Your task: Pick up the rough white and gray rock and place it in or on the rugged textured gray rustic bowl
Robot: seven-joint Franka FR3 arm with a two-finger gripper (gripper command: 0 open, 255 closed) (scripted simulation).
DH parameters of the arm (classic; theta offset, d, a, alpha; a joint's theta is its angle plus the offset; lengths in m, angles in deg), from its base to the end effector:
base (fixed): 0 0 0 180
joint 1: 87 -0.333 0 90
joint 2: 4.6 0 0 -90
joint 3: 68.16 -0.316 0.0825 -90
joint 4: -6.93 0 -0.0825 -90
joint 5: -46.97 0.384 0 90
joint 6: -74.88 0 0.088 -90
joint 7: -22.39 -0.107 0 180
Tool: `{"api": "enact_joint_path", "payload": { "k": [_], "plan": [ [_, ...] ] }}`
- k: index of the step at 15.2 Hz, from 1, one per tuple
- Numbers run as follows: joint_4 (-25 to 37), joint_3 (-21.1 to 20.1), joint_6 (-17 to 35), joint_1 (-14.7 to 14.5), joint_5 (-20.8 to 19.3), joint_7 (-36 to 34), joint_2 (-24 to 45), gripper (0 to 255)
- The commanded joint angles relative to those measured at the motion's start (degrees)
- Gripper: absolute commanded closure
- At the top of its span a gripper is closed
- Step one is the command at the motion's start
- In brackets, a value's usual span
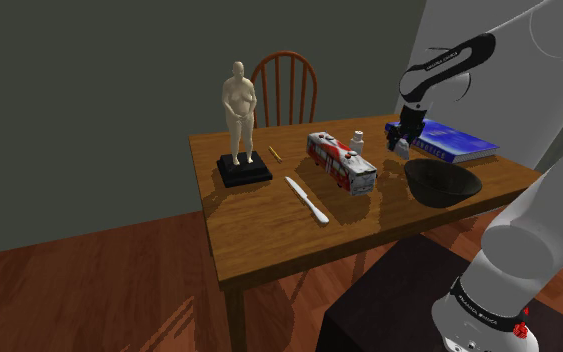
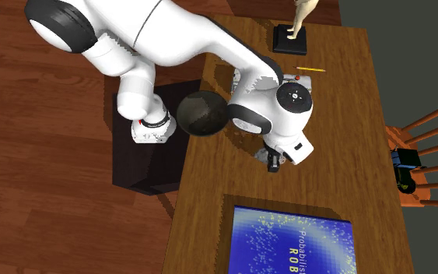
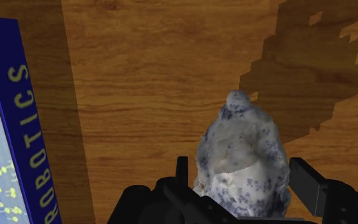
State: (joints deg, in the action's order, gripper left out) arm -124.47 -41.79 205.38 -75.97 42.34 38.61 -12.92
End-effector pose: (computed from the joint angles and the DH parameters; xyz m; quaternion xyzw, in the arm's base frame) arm 0.3982 -0.3108 0.4146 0.9855 -0.1592 0.0518 0.0261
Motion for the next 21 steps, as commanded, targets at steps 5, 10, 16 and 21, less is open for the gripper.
{"api": "enact_joint_path", "payload": {
  "k": [5,10,16,21],
  "plan": [
    [2.7,-0.5,-4.7,0.1,-0.9,-0.7,-2.2,255],
    [5.4,-0.9,-8.7,0.1,-1.3,-1.0,-3.6,255],
    [9.0,-1.4,-13.4,0.0,-1.5,-1.3,-4.7,255],
    [12.3,-1.7,-17.3,-0.1,-1.6,-1.4,-5.3,255]
  ]
}}
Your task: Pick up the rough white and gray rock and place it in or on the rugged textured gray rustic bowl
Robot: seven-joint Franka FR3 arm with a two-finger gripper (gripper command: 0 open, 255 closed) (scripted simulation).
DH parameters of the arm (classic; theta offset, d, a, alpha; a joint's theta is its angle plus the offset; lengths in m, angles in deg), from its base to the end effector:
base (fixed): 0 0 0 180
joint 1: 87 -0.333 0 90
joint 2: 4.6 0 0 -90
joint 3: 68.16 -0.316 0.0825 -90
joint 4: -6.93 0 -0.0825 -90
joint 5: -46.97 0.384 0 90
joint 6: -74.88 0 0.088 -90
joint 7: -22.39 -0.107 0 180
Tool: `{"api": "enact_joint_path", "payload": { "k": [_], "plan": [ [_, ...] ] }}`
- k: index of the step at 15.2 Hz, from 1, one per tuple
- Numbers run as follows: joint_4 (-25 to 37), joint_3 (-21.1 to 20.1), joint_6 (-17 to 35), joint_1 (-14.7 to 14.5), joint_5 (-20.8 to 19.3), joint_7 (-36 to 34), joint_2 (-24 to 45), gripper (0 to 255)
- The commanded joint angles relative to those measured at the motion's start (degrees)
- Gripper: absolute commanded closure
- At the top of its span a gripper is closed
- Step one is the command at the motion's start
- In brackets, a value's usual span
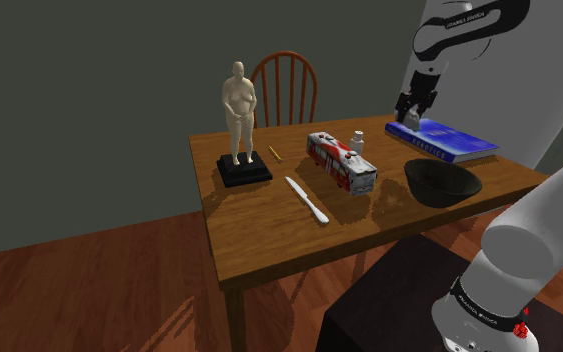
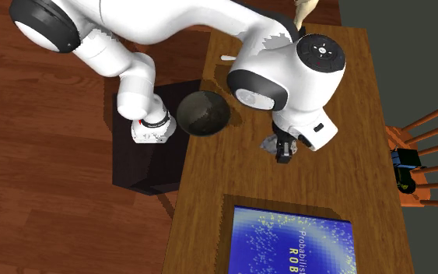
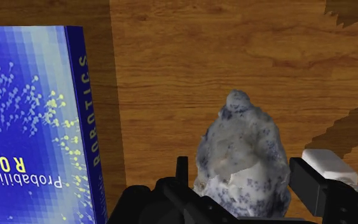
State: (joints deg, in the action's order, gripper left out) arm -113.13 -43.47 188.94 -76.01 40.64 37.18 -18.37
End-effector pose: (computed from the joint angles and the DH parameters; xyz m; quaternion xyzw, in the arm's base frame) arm 0.3965 -0.3100 0.5250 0.9856 -0.1591 0.0518 0.0262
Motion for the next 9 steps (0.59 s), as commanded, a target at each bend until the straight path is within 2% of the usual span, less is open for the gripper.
{"api": "enact_joint_path", "payload": {
  "k": [1,6,9],
  "plan": [
    [1.6,-0.1,-1.6,-0.1,0.1,0.0,0.1,255],
    [4.8,-0.3,-5.0,-0.2,0.2,0.1,-0.1,255],
    [-1.6,-2.4,-5.6,0.3,-2.4,-2.7,-7.5,255]
  ]
}}
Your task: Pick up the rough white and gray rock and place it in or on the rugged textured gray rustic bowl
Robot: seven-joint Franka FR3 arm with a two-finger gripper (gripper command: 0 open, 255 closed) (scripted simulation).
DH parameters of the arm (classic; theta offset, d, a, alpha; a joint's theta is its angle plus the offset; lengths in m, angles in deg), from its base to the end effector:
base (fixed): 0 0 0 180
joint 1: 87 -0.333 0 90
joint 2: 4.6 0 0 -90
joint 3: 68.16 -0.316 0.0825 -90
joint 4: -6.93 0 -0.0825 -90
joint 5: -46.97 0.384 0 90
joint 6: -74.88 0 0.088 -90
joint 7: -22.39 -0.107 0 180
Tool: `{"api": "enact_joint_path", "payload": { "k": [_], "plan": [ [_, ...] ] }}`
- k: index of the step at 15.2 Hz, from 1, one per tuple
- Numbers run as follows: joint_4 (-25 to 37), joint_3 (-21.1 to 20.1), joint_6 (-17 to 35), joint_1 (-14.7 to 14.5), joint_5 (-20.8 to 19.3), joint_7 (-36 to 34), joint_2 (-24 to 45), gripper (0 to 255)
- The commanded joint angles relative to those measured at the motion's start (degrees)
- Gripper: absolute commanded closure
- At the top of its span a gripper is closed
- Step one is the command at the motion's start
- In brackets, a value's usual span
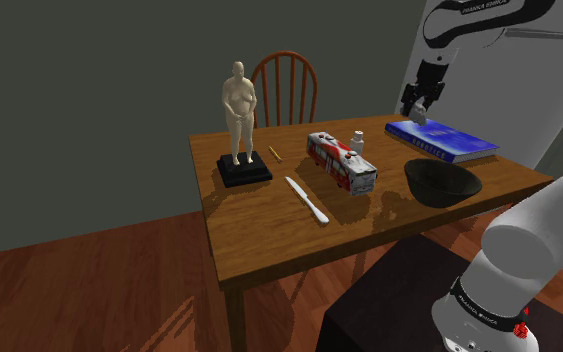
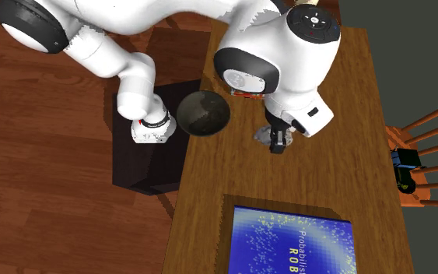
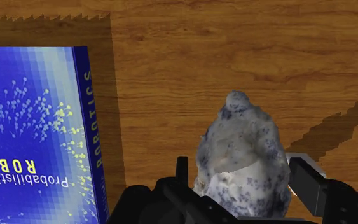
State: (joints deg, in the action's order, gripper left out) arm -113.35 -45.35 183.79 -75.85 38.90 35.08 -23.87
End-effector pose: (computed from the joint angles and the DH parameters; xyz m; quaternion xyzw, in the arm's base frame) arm 0.3771 -0.2899 0.5582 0.9856 -0.1592 0.0517 0.0257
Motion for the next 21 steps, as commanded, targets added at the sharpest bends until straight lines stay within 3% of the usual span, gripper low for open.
{"api": "enact_joint_path", "payload": {
  "k": [1,9,17,21],
  "plan": [
    [-3.4,-1.2,-0.9,0.4,-1.3,-1.5,-4.4,255],
    [-17.2,-7.3,-6.6,2.8,-3.8,-6.9,-23.4,255],
    [-27.1,-14.0,-17.6,4.3,-1.6,-10.7,-43.5,255],
    [-30.7,-13.6,-15.1,4.6,-2.0,-10.9,-44.6,255]
  ]
}}
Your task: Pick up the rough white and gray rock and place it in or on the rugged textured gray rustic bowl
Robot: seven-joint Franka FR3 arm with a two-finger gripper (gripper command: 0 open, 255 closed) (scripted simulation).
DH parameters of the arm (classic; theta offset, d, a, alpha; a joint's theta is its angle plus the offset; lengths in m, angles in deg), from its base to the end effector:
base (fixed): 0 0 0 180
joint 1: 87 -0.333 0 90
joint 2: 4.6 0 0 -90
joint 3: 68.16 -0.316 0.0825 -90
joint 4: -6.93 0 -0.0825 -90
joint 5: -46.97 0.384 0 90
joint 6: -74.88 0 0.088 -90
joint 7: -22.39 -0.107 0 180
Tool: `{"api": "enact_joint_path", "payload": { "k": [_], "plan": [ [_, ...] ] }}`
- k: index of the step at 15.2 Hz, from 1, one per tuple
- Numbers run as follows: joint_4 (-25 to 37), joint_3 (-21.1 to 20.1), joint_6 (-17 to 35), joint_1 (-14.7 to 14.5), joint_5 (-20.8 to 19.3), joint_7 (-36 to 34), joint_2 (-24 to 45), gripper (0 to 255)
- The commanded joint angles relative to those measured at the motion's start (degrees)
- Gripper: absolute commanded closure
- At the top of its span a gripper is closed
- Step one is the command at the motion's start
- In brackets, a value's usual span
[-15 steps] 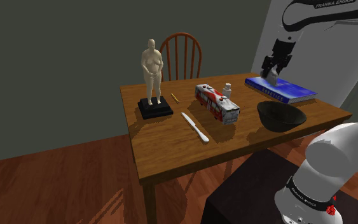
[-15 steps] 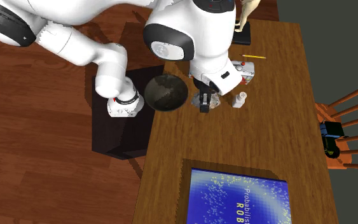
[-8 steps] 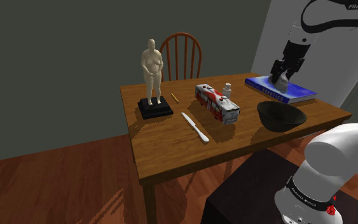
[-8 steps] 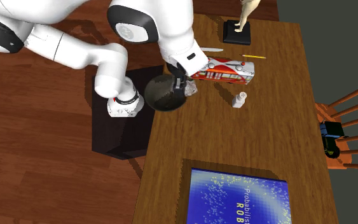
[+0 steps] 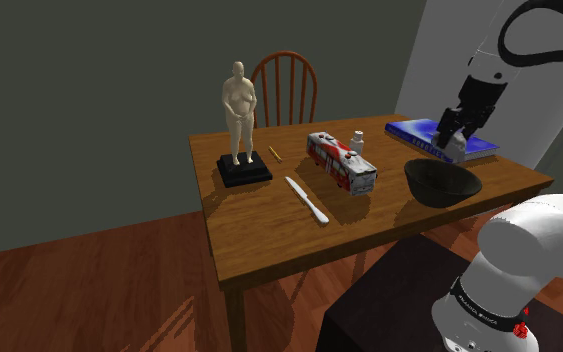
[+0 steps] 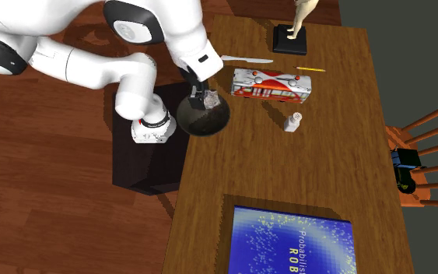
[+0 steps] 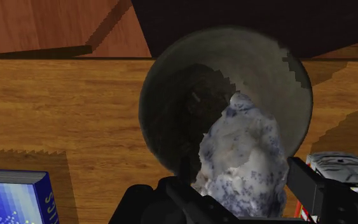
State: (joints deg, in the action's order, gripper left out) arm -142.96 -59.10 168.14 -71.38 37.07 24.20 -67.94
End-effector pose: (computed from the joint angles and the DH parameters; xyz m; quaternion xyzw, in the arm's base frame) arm 0.2037 -0.1251 0.5536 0.9856 -0.1591 0.0517 0.0260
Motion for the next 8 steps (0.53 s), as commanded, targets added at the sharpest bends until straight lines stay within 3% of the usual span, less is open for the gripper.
{"api": "enact_joint_path", "payload": {
  "k": [1,8],
  "plan": [
    [-2.0,0.3,1.1,0.2,-0.3,0.0,-0.8,255],
    [-8.0,1.1,5.5,0.7,-1.2,-0.2,-2.5,255]
  ]
}}
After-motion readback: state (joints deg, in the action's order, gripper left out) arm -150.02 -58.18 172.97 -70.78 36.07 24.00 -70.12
